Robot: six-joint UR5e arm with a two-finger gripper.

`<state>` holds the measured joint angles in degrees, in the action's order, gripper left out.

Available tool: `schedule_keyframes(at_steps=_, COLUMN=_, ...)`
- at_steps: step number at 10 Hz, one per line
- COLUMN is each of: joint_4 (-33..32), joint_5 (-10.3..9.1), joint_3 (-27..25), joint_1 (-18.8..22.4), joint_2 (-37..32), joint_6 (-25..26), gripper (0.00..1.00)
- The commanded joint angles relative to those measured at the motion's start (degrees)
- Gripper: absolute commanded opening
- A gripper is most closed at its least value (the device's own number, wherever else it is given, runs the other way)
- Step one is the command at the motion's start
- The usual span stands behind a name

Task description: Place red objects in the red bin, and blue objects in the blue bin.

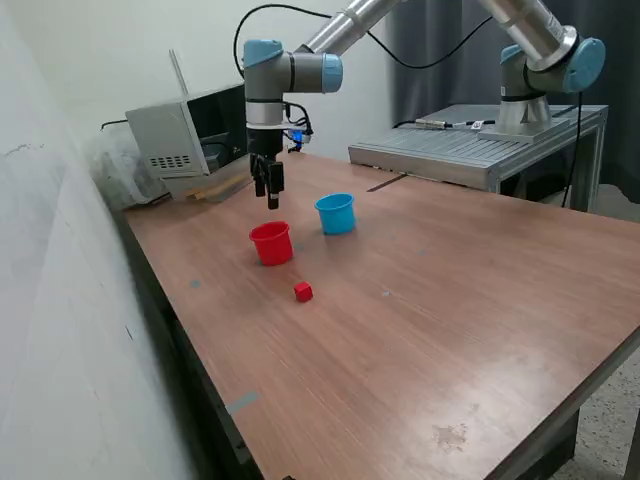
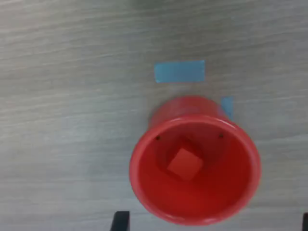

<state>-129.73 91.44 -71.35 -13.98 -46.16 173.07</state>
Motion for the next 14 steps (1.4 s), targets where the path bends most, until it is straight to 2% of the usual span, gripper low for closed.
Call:
schedule_keyframes(at_steps=1, joint_4=0.3, joint_5=-0.03, joint_3=-4.2, joint_1=0.8, joint_2=-5.8, joint_6=0.0, gripper=1.00)
schedule_keyframes(at_steps=2, joint_4=1.0, joint_5=-0.29, joint_3=-7.1, joint_1=1.1, joint_2=-9.9, joint_6=0.0, gripper=1.00)
schedule_keyframes(at_steps=7, joint_4=3.0, joint_5=-0.38, joint_3=-16.3, joint_1=10.4, joint_2=-21.0, joint_6=0.3, gripper=1.00)
schedule_keyframes(at_steps=10, joint_4=3.0, joint_5=-0.56, joint_3=-18.3, joint_1=14.9, joint_2=-23.0, joint_6=0.6, gripper=1.00)
schedule_keyframes(at_steps=12, joint_4=2.9, joint_5=-0.73, joint_3=-18.3, joint_1=15.6, joint_2=-23.0, joint_6=0.8, gripper=1.00)
schedule_keyframes(at_steps=13, joint_4=2.8, joint_5=-1.61, joint_3=-18.1, joint_1=15.6, joint_2=-22.5, joint_6=0.8, gripper=1.00)
schedule_keyframes(at_steps=14, joint_4=2.8, joint_5=-1.79, joint_3=-16.1, joint_1=15.5, joint_2=-21.1, joint_6=0.8, gripper=1.00)
